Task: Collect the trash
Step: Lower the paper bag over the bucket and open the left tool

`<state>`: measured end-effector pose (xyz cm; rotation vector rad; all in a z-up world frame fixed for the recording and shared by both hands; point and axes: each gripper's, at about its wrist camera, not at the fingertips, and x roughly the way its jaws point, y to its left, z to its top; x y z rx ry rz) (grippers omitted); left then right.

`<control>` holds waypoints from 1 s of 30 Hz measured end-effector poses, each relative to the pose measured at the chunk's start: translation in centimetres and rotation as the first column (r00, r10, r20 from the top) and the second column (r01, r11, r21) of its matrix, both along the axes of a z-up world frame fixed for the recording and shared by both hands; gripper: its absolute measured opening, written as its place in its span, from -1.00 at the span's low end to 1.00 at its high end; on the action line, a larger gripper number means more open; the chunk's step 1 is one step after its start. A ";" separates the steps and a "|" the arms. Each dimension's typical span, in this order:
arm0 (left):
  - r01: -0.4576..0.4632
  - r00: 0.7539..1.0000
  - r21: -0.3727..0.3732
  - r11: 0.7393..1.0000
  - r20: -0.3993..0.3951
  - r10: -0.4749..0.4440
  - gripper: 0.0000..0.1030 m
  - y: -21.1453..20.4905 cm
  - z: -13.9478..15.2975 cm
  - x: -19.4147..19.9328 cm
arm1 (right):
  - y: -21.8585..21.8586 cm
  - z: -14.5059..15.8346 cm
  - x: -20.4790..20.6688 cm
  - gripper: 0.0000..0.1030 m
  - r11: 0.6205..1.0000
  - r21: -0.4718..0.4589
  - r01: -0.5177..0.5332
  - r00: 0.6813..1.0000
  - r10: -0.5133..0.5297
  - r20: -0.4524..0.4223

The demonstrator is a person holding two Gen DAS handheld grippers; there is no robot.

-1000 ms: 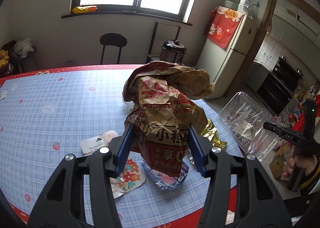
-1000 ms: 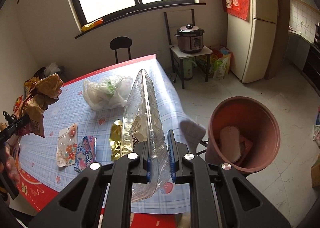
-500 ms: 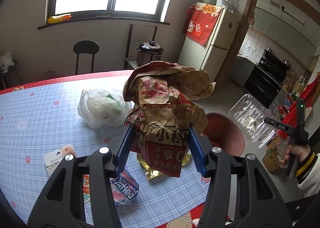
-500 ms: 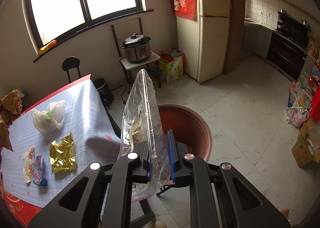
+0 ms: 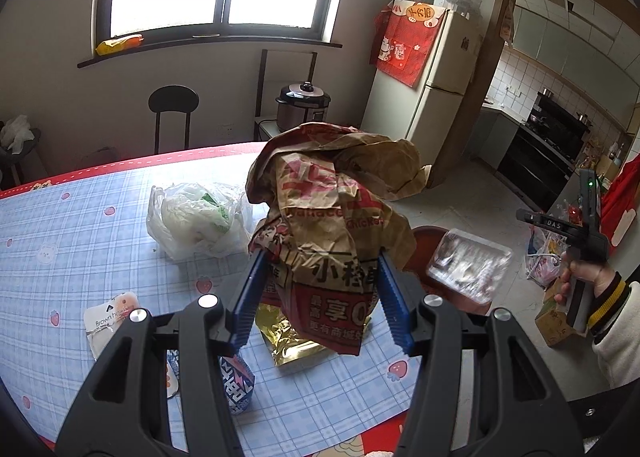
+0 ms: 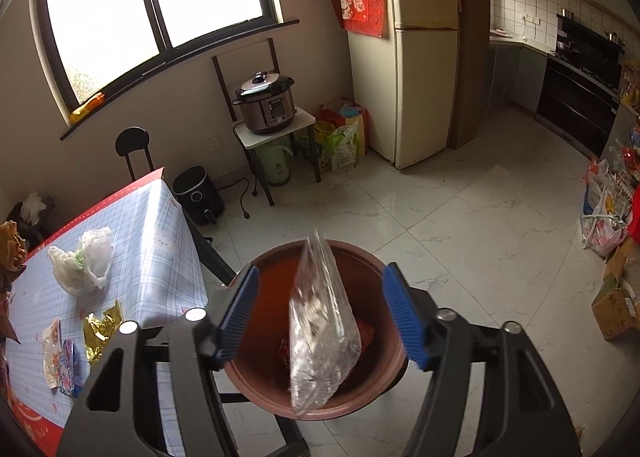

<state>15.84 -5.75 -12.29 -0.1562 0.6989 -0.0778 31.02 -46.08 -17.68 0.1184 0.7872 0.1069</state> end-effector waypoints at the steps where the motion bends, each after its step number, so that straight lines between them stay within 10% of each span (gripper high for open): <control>1: 0.004 1.000 0.003 1.000 0.002 -0.004 0.08 -0.2 0.1 0.1 | 0.2 0.3 0.0 0.53 1.000 -0.010 0.000 1.000 0.000 0.006; 4: 0.026 1.000 0.010 1.000 0.008 -0.026 0.08 -0.8 0.5 0.4 | 0.5 1.5 -0.9 0.90 1.000 -0.025 0.009 0.999 -0.008 0.044; 30: 0.386 0.917 -0.019 0.922 -0.099 -0.386 0.10 -16.1 -2.0 9.9 | -7.7 4.2 -9.3 0.90 0.980 -0.026 0.198 0.978 -0.195 0.076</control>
